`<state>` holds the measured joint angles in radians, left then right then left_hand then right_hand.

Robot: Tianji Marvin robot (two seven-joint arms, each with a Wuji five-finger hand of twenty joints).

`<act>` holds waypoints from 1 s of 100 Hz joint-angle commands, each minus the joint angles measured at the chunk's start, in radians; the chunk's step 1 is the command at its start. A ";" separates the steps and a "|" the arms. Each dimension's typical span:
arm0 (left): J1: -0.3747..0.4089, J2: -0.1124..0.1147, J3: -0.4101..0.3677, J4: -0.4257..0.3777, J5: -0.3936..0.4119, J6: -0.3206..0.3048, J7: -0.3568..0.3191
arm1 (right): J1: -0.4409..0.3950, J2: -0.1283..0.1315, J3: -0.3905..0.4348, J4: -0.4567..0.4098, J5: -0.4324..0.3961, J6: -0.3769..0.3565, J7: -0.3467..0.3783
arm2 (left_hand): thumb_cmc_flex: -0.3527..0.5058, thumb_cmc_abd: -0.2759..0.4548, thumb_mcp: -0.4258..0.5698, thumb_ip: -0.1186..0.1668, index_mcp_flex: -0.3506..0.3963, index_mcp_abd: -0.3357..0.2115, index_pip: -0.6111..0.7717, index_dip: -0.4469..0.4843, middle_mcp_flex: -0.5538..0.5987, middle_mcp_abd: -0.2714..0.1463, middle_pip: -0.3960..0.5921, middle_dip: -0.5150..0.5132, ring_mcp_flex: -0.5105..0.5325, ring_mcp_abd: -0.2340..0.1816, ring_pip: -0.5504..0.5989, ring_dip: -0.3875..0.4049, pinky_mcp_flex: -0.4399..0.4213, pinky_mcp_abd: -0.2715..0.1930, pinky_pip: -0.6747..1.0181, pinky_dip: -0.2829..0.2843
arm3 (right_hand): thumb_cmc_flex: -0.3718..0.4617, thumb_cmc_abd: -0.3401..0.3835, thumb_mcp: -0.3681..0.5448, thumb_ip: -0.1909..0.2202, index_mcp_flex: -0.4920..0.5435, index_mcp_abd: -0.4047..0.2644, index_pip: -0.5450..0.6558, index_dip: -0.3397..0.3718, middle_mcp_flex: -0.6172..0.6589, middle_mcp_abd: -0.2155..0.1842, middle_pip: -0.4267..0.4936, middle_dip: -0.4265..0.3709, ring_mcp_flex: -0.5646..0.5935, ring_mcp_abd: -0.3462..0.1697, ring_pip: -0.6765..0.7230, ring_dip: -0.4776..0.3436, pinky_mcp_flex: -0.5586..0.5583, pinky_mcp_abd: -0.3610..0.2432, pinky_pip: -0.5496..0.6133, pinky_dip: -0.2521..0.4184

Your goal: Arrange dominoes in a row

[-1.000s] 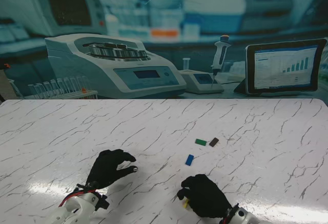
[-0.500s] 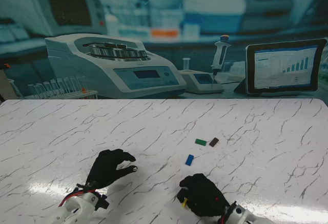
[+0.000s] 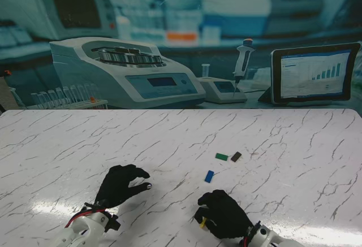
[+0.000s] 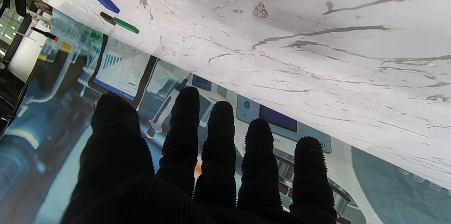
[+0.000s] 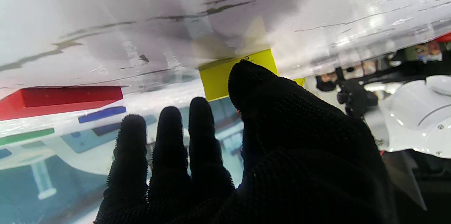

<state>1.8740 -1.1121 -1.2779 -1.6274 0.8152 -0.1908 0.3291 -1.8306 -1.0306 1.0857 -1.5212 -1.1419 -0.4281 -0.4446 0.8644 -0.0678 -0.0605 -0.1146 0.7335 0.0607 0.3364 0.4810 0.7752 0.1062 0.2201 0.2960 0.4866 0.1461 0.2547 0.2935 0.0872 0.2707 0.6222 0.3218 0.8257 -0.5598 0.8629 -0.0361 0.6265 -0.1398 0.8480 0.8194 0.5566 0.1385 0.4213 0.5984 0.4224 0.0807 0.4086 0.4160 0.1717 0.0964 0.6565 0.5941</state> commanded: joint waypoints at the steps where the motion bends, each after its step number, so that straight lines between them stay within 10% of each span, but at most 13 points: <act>1: 0.003 -0.004 0.003 0.003 -0.007 -0.030 -0.011 | -0.009 -0.008 -0.004 0.002 0.001 -0.004 -0.005 | -0.004 0.028 0.000 0.020 0.010 0.001 0.002 0.004 0.012 -0.002 0.005 0.014 0.021 -0.011 0.016 0.014 -0.008 0.011 0.020 0.014 | -0.007 -0.029 0.035 0.024 0.031 -0.024 0.017 0.020 -0.040 -0.011 0.015 0.018 -0.041 0.003 -0.022 0.016 -0.015 0.121 -0.017 0.011; 37: 0.000 -0.005 0.004 0.008 -0.009 -0.034 -0.007 | 0.001 -0.005 -0.008 0.005 0.019 -0.026 0.051 | -0.011 0.032 0.001 0.021 0.007 0.006 -0.007 0.003 0.008 0.004 0.004 0.015 0.020 -0.004 0.015 0.017 -0.010 0.013 0.021 0.014 | -0.068 -0.076 0.152 0.041 0.069 -0.002 0.032 0.047 -0.041 -0.018 0.054 0.071 -0.039 0.007 -0.031 0.019 -0.010 0.130 -0.029 0.037; 72: -0.001 -0.006 0.004 0.011 -0.012 -0.036 -0.003 | 0.011 -0.007 -0.023 0.022 0.024 -0.022 0.034 | -0.019 0.035 0.000 0.021 0.011 0.008 -0.009 0.005 0.007 0.011 0.003 0.016 0.020 -0.001 0.015 0.019 -0.010 0.015 0.021 0.014 | -0.113 0.009 0.129 0.248 0.055 0.208 0.086 0.131 -0.057 -0.007 0.135 0.168 -0.041 0.015 -0.015 0.033 -0.007 0.133 -0.033 0.055; 100: -0.003 -0.006 0.005 0.014 -0.014 -0.038 -0.004 | 0.007 -0.008 -0.026 0.017 0.013 -0.002 0.000 | -0.023 0.035 0.000 0.021 0.014 0.010 -0.008 0.008 0.009 0.015 0.005 0.016 0.021 0.000 0.015 0.021 -0.009 0.014 0.022 0.014 | -0.110 0.036 0.066 0.258 0.044 0.183 0.068 0.125 -0.055 -0.005 0.134 0.162 -0.038 0.019 -0.010 0.033 -0.013 0.130 -0.036 0.052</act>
<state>1.8668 -1.1131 -1.2758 -1.6147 0.8066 -0.2014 0.3357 -1.8093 -1.0320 1.0652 -1.5101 -1.1226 -0.4345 -0.4416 0.8644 -0.0678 -0.0605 -0.1146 0.7335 0.0614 0.3364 0.4810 0.7752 0.1115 0.2201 0.3000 0.4865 0.1461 0.2547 0.3039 0.0872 0.2707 0.6225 0.3220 0.7125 -0.5656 0.9441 0.1891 0.6661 0.0589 0.8739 0.9166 0.5441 0.1324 0.5420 0.7559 0.4223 0.0858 0.3950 0.4294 0.1710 0.0964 0.6332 0.6352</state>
